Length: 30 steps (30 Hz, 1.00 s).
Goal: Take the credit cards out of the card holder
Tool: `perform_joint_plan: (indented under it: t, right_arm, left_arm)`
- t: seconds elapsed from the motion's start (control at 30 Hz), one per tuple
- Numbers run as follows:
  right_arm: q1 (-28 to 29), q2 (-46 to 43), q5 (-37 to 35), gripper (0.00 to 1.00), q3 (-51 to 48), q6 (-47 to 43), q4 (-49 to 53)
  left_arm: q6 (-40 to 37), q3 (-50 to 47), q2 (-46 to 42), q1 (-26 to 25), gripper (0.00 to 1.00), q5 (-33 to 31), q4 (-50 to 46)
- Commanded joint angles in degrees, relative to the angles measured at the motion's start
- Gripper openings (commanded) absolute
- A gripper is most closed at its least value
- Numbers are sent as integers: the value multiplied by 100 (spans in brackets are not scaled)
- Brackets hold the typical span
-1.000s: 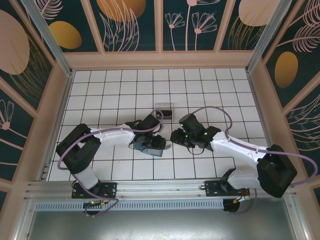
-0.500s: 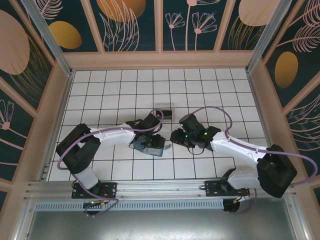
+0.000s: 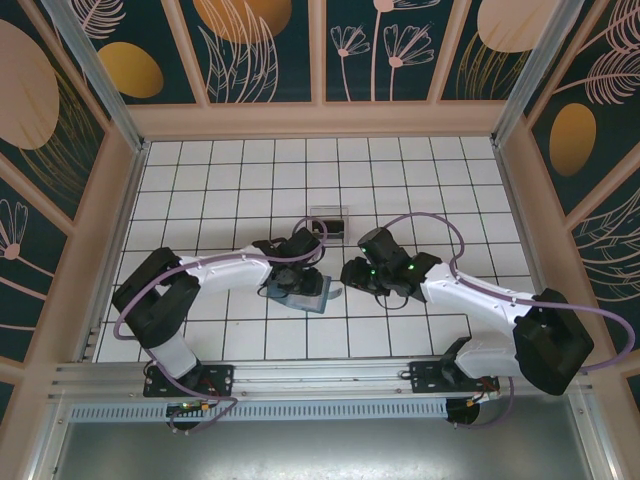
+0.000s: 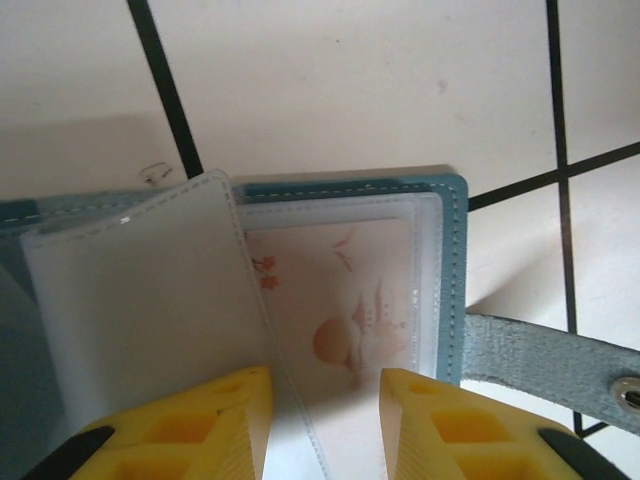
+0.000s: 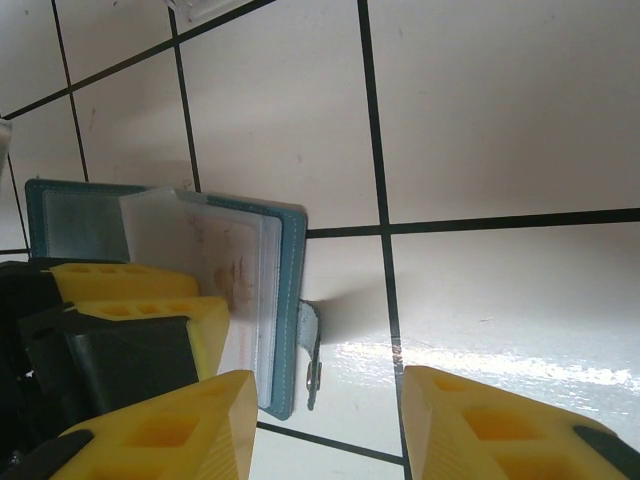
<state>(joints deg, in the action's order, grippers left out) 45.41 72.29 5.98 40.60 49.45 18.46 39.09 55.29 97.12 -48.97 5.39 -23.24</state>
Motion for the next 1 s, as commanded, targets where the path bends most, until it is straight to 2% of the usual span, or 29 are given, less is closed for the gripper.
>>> perform_joint_plan:
  t: [0.0, 0.3, 0.4, 0.47, 0.67, 0.97]
  right_arm:
    - [-41, -5, -157, 43, 17, -84, 202]
    - [-41, -3, -189, 43, 44, -161, 240]
    - [-40, 4, -202, 43, 62, -202, 264]
    - [-41, 5, -211, 44, 70, -208, 264]
    - [-40, 16, -194, 44, 61, -243, 237]
    - [-36, -30, -202, 44, 53, -223, 260]
  left_arm:
    - [-35, 243, 7, -118, 36, -381, -471]
    - [105, 699, 329, -506, 36, -1216, -1102]
    - [105, 801, 472, -598, 37, -1295, -1233]
    - [151, 852, 456, -646, 37, -1239, -1181]
    - [360, 651, 177, -650, 37, -430, -300]
    - [486, 414, 182, -657, 37, -202, 157]
